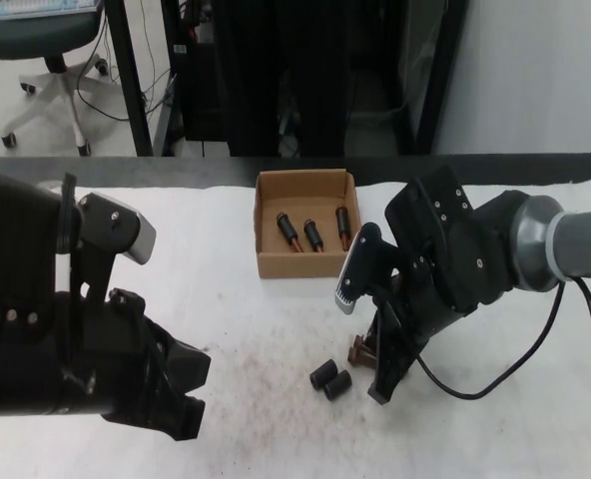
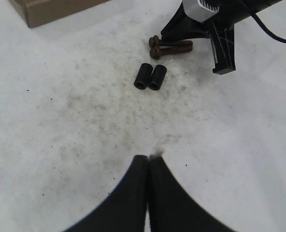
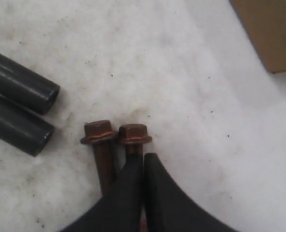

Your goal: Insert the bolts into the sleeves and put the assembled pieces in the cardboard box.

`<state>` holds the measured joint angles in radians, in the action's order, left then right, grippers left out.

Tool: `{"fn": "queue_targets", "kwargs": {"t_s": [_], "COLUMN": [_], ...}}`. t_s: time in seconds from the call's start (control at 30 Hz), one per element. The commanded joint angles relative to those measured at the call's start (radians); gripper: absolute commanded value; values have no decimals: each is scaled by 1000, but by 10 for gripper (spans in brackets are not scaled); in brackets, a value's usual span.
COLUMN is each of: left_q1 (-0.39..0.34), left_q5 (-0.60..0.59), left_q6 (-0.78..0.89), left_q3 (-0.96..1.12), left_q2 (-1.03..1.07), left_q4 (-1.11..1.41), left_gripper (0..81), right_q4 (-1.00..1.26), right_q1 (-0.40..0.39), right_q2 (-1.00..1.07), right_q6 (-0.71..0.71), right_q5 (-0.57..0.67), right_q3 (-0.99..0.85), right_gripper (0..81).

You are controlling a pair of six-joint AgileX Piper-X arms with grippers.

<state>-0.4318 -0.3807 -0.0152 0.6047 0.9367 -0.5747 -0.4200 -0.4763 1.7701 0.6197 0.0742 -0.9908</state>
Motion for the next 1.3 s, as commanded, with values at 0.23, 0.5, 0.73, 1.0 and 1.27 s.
{"fn": "queue_targets", "kwargs": {"t_s": [0.23,0.5,0.73,1.0,1.27], "left_q1": [-4,-4,-4,-4,-4], "left_q5": [6,6,6,6,6], "left_q6": [-9,-9,-9,-9,-9], "left_q3": [2,2,2,2,2], "left_q2": [1,1,1,1,1], "left_q4": [3,3,3,3,3], "left_gripper": [3,3,3,3,3], "right_q4": [-63,-12,-13,29,36], "right_q1": [-1,9,34,34,36], "right_q2": [1,7,66,99,22], "right_q6": [3,5,5,9,-57], "right_q5": [116,78,79,-1,14], "right_q3": [-2,-2,-2,-2,-4], "right_gripper": [362,258,258,258,258]}}
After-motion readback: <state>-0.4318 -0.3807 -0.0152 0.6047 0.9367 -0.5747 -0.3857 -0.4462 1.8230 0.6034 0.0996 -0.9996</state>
